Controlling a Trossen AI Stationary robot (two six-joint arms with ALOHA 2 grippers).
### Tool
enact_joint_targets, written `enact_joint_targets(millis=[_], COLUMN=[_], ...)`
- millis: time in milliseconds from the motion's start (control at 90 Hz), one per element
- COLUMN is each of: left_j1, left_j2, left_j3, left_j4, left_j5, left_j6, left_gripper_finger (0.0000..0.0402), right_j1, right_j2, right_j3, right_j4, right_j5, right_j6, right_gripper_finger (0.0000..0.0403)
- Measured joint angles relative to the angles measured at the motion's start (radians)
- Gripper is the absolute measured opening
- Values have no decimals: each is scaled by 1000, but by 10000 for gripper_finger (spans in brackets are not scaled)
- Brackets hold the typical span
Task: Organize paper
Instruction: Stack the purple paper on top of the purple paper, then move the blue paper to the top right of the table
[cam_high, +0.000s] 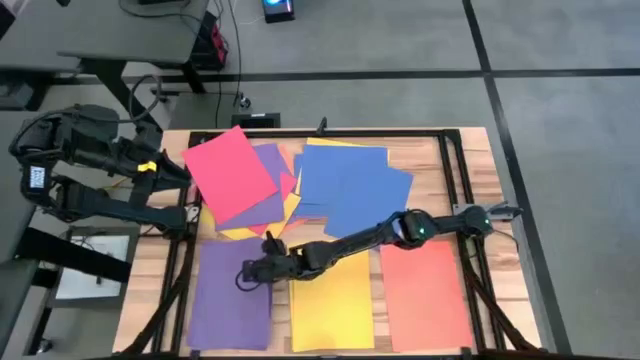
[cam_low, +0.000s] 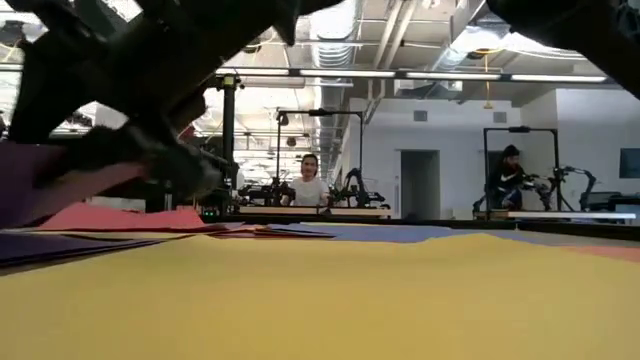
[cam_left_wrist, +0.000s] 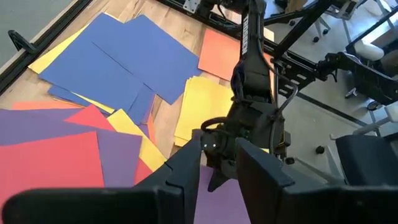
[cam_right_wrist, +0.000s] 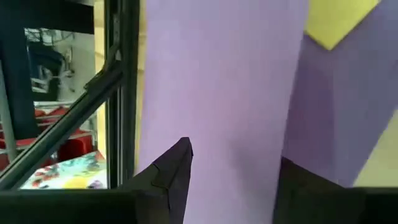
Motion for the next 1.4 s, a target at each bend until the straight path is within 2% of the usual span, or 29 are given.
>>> enact_joint_targets(millis=[422,633,867,967,1022,1189,1278,1400], left_j1=[0,0,0,0,0,0,0,0], left_j2=[0,0,2,18,43,161,257,405], left_j3=[0,0,0,0,0,0,0,-2], left_j4=[-1,-5,-5,4,7,16,49,83], left_j5=[0,0,0,0,1,15,12,-24], left_j6=[-1,1,-10,-44,-59,-46,11,80], left_gripper_finger=[82,82,82,82,82,82,82,82], right_j1=[-7,-32,-73,-105,-132,-219,-295,-404], right_j2=[-46,-168,-359,-451,-512,-715,-777,-827], right_j3=[1,1,3,2,1,-8,-34,-108], right_j4=[-46,-244,-425,-590,-702,-970,-1076,-1106], right_j5=[-20,-18,2,3,32,239,252,243], right_j6=[-57,-237,-463,-575,-616,-785,-849,-988], right_gripper_finger=[127,127,127,127,127,127,127,127])
